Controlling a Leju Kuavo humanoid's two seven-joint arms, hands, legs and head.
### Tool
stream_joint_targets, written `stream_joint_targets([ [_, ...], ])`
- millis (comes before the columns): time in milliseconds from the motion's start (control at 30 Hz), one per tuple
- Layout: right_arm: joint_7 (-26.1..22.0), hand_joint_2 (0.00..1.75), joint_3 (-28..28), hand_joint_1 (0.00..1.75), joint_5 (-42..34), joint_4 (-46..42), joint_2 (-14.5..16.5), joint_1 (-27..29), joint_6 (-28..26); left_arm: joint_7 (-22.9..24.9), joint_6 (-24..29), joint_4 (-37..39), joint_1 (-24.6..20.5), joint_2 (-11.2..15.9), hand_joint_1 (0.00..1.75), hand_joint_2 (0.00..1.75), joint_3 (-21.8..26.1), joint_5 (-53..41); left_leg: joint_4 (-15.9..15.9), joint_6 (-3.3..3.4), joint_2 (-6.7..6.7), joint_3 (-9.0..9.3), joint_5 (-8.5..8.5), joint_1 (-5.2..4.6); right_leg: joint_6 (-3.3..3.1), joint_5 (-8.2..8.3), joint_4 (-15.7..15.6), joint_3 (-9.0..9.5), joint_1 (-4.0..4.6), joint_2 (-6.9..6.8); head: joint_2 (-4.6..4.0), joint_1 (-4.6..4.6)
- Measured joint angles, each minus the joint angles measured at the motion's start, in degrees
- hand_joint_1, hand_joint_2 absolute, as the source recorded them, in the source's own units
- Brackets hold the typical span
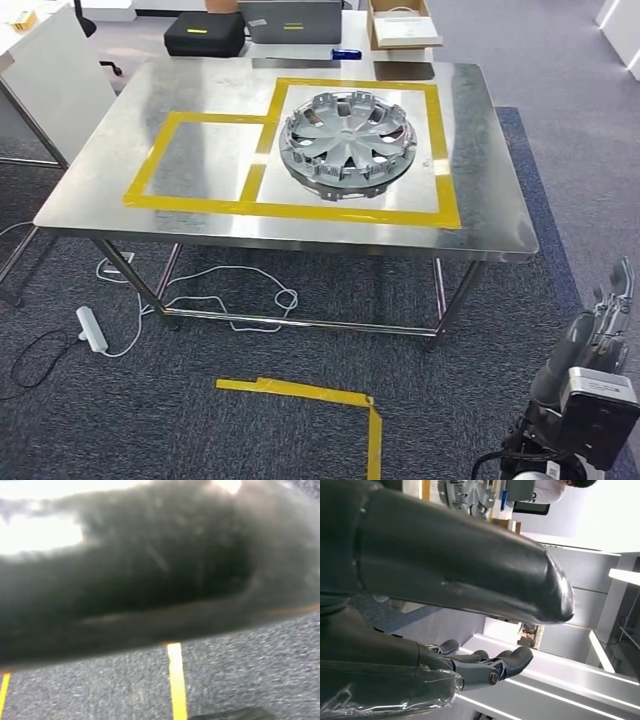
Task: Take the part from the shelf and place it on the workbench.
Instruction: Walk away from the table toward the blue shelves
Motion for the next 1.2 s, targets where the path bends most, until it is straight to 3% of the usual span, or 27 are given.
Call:
stream_joint_targets([
  [33, -0.1, 0.00, 0.0, 0.00, 0.0, 0.0, 0.1, 0.2, 0.0, 0.0, 0.0, 0.0, 0.0, 0.0, 0.00, 0.00, 0.0, 0.0, 3.4, -0.12, -0.01, -0.40, -1.55, 0.03, 0.00, 0.64, 0.2, -0.80, 0.05, -0.02, 0.00, -0.01],
  [67, -0.1, 0.00, 0.0, 0.00, -0.1, 0.0, 0.1, 0.4, 0.0, 0.0, 0.0, 0.0, 0.0, 0.0, 0.00, 0.00, 0.0, 0.0, 5.5, -0.15, -0.02, -0.17, -1.64, 0.05, 0.04, 1.26, 0.5, -1.70, 0.08, -0.02, 0.00, 0.00],
  [100, -0.2, 0.00, 0.0, 0.00, -0.1, 0.0, 0.2, 0.5, -0.1, 0.0, 0.0, 0.0, 0.0, 0.0, 0.00, 0.00, 0.0, 0.0, 5.9, -0.11, -0.02, 0.79, -0.57, 0.05, 0.12, 1.80, 0.9, -2.67, 0.11, -0.02, 0.00, -0.01],
  [133, -0.2, 0.00, -0.1, 0.00, -0.1, -0.1, 0.2, 0.5, -0.1, 0.0, 0.0, 0.0, 0.0, 0.0, 0.00, 0.00, 0.0, 0.0, 4.3, 0.03, -0.03, 2.71, 1.07, 0.05, 0.25, 2.29, 1.4, -3.68, 0.12, 0.02, 0.00, -0.01],
  [200, -0.3, 0.00, -0.1, 0.00, -0.2, -0.2, 0.2, 0.8, -0.2, 0.0, 0.0, -0.1, 0.0, 0.0, 0.00, 0.00, 0.0, 0.0, -3.2, 0.52, -0.12, 8.39, 2.88, -0.02, 0.62, 2.99, 2.4, -5.54, 0.20, 0.08, 0.00, -0.03],
  [233, -0.4, 0.00, -0.2, 0.00, -0.2, -0.3, 0.3, 0.9, -0.2, 0.0, 0.0, -0.1, -0.1, 0.0, 0.00, 0.00, 0.0, 0.1, -6.9, 0.83, -0.18, 10.84, 2.65, -0.09, 0.89, 3.33, 2.9, -6.21, 0.28, 0.08, 0.00, 0.01],
  [300, -0.5, 0.00, -0.3, 0.00, -0.3, -0.6, 0.4, 1.2, -0.3, 0.0, 0.0, -0.1, -0.1, 0.0, 0.00, 0.00, 0.0, 0.3, -10.8, 1.42, -0.26, 12.69, 1.72, -0.31, 1.55, 4.17, 3.3, -7.04, 0.37, 0.02, 0.00, 0.06],
  [367, -0.6, 0.00, -0.4, 0.00, -0.4, -0.7, 0.4, 1.7, -0.4, 0.0, 0.0, -0.2, 0.1, 0.0, 0.00, 0.00, 0.1, 0.4, -11.3, 2.17, -0.14, 11.89, 2.44, -0.27, 2.27, 4.66, 3.3, -7.63, 0.32, 0.10, 0.00, 0.04],
  [400, -0.7, 0.00, -0.5, 0.00, -0.4, -0.8, 0.5, 2.0, -0.5, 0.0, 0.0, -0.2, 0.1, 0.0, 0.00, 0.00, 0.1, 0.4, -11.4, 2.62, -0.03, 11.32, 3.08, -0.20, 2.58, 3.60, 4.0, -8.19, 0.27, 0.21, 0.00, 0.11],
  [467, -0.8, 0.00, -0.8, 0.00, -0.5, -0.9, 0.5, 2.5, -0.7, 0.0, 0.0, -0.2, 0.2, 0.0, 0.00, 0.00, 0.1, 0.5, -11.6, 3.31, 0.19, 9.90, 4.44, -0.12, 3.06, -1.49, 8.7, -9.93, 0.09, 0.39, 0.00, 0.28],
  [533, -0.8, 0.00, -0.9, 0.00, -0.6, -0.9, 0.6, 2.9, -0.7, 0.0, 0.0, -0.3, 0.2, -0.1, 0.00, 0.00, 0.1, 0.5, -11.5, 3.58, 0.23, 8.18, 5.76, -0.28, 3.39, -6.35, 15.8, -11.40, 0.01, 0.39, 0.00, 0.42],
  [600, -0.8, 0.00, -1.0, 0.00, -0.6, -0.9, 0.6, 3.1, -0.7, 0.0, 0.0, -0.3, 0.2, -0.1, 0.00, 0.00, 0.2, 0.5, -11.4, 3.63, 0.26, 7.08, 6.58, -0.40, 3.52, -7.72, 19.7, -11.81, 0.00, 0.39, 0.00, 0.45],
  [700, -0.8, 0.00, -1.0, 0.00, -0.6, -0.9, 0.6, 3.1, -0.7, 0.0, 0.0, -0.3, 0.2, -0.1, 0.00, 0.00, 0.2, 0.5, -11.4, 3.63, 0.26, 6.87, 6.73, -0.42, 3.52, -7.59, 20.1, -11.75, 0.00, 0.39, 0.00, 0.47],
  [767, -0.8, 0.00, -1.1, 0.00, -0.6, -0.9, 0.6, 3.3, -0.7, 0.0, 0.0, -0.3, 0.2, -0.1, 0.00, 0.00, 0.2, 0.5, -11.4, 3.60, 0.27, 6.39, 7.09, -0.47, 3.49, -6.55, 20.0, -11.08, 0.01, 0.39, 0.00, 0.45],
  [800, -0.8, 0.00, -1.2, 0.00, -0.7, -0.9, 0.6, 3.4, -0.7, 0.0, 0.0, -0.3, 0.2, -0.1, 0.00, 0.00, 0.3, 0.5, -11.4, 3.52, 0.27, 5.63, 7.75, -0.55, 3.23, -4.83, 16.6, -8.18, 0.06, 0.39, 0.00, 0.43],
  [900, -0.8, 0.00, -1.3, 0.00, -1.3, -1.1, 0.8, 3.5, -0.7, 0.0, 0.0, -0.3, 0.2, -0.4, 0.00, 0.00, 0.4, 0.6, -11.7, 2.23, 0.21, 3.22, 11.04, -0.59, 1.59, -1.35, 0.2, 2.60, 0.58, 0.34, 0.00, 0.49],
  [933, -0.9, 0.00, -1.3, 0.00, -1.4, -1.2, 0.9, 3.5, -0.7, 0.0, -0.1, -0.3, 0.3, -0.5, 0.00, 0.00, 0.5, 0.6, -11.4, 1.71, 0.10, 2.73, 10.60, -0.56, 1.00, -1.15, -2.0, 3.37, 0.57, 0.29, 0.00, 0.48],
  [1000, -0.9, 0.00, -1.4, 0.00, -1.6, -1.2, 1.1, 3.5, -0.7, 0.0, -0.1, -0.4, 0.4, -0.5, 0.00, 0.00, 0.5, 0.7, -7.3, 1.04, -0.14, 1.34, 5.87, -0.39, 0.23, 0.26, -2.2, 2.40, 0.18, 0.10, 0.00, 0.29],
  [1067, -0.9, 0.00, -1.4, 0.00, -1.8, -1.1, 1.2, 3.6, -0.7, 0.0, -0.1, -0.4, 0.4, -0.5, 0.00, 0.00, 0.5, 0.7, 0.5, 0.38, -0.17, -0.48, 0.70, -0.02, 0.13, 1.22, -1.5, 0.64, 0.08, 0.02, 0.00, 0.09],
  [1100, -0.9, 0.00, -1.5, 0.00, -1.8, -1.1, 1.3, 3.7, -0.8, 0.0, -0.1, -0.4, 0.4, -0.4, 0.00, 0.00, 0.5, 0.8, 3.5, 0.14, -0.17, -0.85, -0.32, 0.18, 0.22, 1.54, -1.0, -0.32, 0.01, -0.03, 0.00, 0.07],
  [1133, -0.8, 0.00, -1.5, 0.00, -1.9, -1.1, 1.4, 3.7, -0.8, 0.0, -0.1, -0.5, 0.4, -0.4, 0.00, 0.00, 0.5, 0.9, 4.7, -0.09, -0.17, -0.41, -0.17, 0.36, 0.36, 1.77, -0.4, -1.29, -0.10, -0.07, 0.00, 0.07],
  [1167, -0.8, 0.00, -1.6, 0.00, -1.9, -1.1, 1.4, 3.8, -0.9, 0.0, -0.1, -0.5, 0.4, -0.4, 0.00, 0.00, 0.6, 1.0, 3.7, -0.30, -0.16, 1.04, 0.88, 0.54, 0.50, 1.91, 0.3, -2.18, -0.27, -0.08, 0.00, 0.07],
  [1200, -0.8, 0.00, -1.7, 0.00, -2.0, -1.1, 1.5, 3.9, -0.9, 0.0, -0.1, -0.5, 0.4, -0.4, 0.00, 0.00, 0.6, 1.0, 0.7, -0.55, -0.16, 3.39, 2.30, 0.76, 0.67, 1.97, 1.0, -2.97, -0.46, -0.09, 0.00, 0.06],
])
